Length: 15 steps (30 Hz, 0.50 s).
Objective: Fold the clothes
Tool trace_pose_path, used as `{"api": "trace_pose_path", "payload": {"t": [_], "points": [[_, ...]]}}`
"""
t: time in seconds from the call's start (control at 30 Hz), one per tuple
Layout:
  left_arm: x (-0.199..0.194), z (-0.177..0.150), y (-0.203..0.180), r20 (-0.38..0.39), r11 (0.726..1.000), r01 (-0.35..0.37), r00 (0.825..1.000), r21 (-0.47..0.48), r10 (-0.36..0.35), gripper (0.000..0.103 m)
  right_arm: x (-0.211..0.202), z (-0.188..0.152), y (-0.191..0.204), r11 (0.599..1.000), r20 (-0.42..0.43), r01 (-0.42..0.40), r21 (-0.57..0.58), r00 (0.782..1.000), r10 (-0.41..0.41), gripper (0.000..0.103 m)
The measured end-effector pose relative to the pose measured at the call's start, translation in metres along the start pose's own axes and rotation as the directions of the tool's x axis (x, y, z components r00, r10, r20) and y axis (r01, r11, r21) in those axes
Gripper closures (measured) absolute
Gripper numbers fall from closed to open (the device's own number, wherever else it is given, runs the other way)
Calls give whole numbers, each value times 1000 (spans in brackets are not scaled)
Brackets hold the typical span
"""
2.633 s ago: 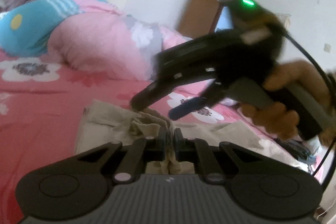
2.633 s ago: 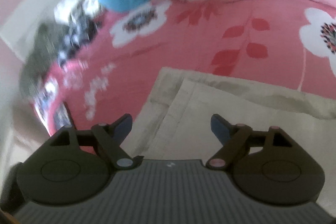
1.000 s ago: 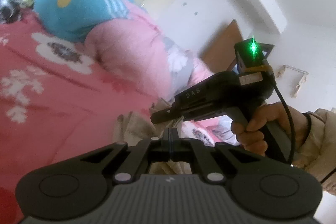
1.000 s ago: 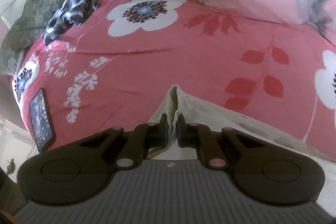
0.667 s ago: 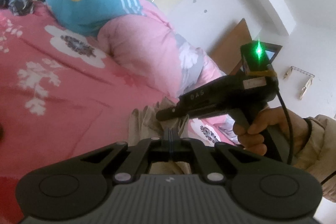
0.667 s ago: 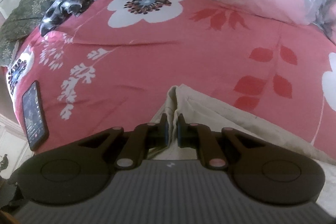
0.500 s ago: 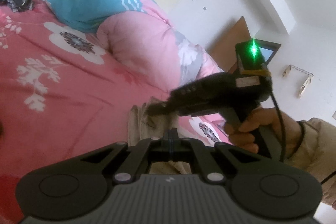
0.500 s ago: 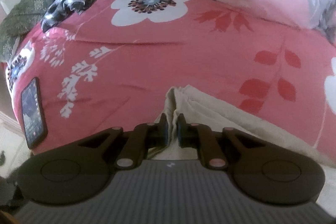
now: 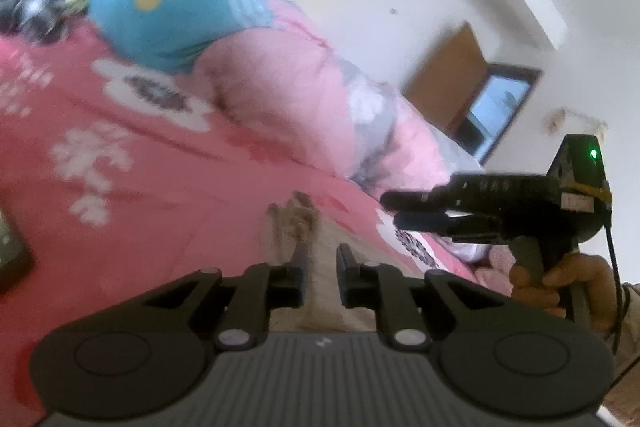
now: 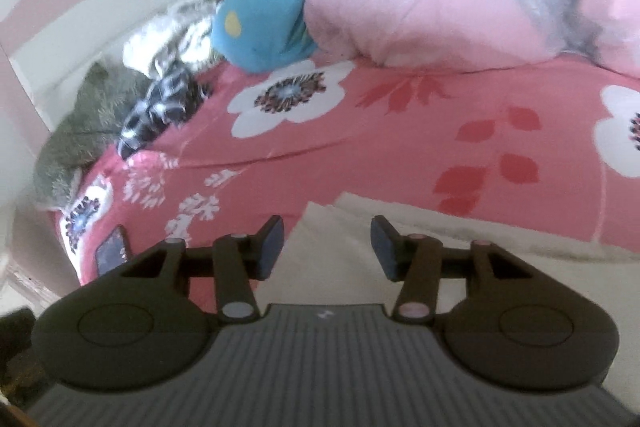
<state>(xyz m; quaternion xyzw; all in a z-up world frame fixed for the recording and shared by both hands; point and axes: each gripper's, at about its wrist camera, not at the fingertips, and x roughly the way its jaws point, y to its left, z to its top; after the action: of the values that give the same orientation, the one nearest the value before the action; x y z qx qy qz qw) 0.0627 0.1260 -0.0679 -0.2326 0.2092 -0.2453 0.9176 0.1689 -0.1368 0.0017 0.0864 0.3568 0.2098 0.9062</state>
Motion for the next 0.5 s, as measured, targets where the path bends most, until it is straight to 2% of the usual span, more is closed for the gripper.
{"api": "trace_pose_path", "payload": {"t": [0.07,0.17,0.23,0.3,0.33,0.4,0.5], "points": [[4,0,-15,-12,998,6,1000,63,-5,88,-5,-13,-1,999,17,12,-42,1000,-12,68],[16,-4,-35,-47,989,15,999,147,-8,88,2,-30,1,995,17,12,-94,1000,-10,75],[29,-11,-41,-93,983,-10,995,184,27,88,11,-41,1,993,7,-11,-116,1000,12,76],[41,-18,-38,-153,981,-57,985,183,85,88,28,-56,-1,992,-41,-21,-126,999,16,76],[43,-19,-35,-166,984,-64,982,165,92,90,35,-62,-2,992,-58,-23,-123,998,16,76],[41,-17,-32,-161,987,-67,983,145,90,91,37,-68,-6,993,-54,-34,-115,998,28,76],[42,-20,-32,-165,985,-82,980,151,107,94,28,-56,-9,994,-44,-78,-74,996,75,76]]}}
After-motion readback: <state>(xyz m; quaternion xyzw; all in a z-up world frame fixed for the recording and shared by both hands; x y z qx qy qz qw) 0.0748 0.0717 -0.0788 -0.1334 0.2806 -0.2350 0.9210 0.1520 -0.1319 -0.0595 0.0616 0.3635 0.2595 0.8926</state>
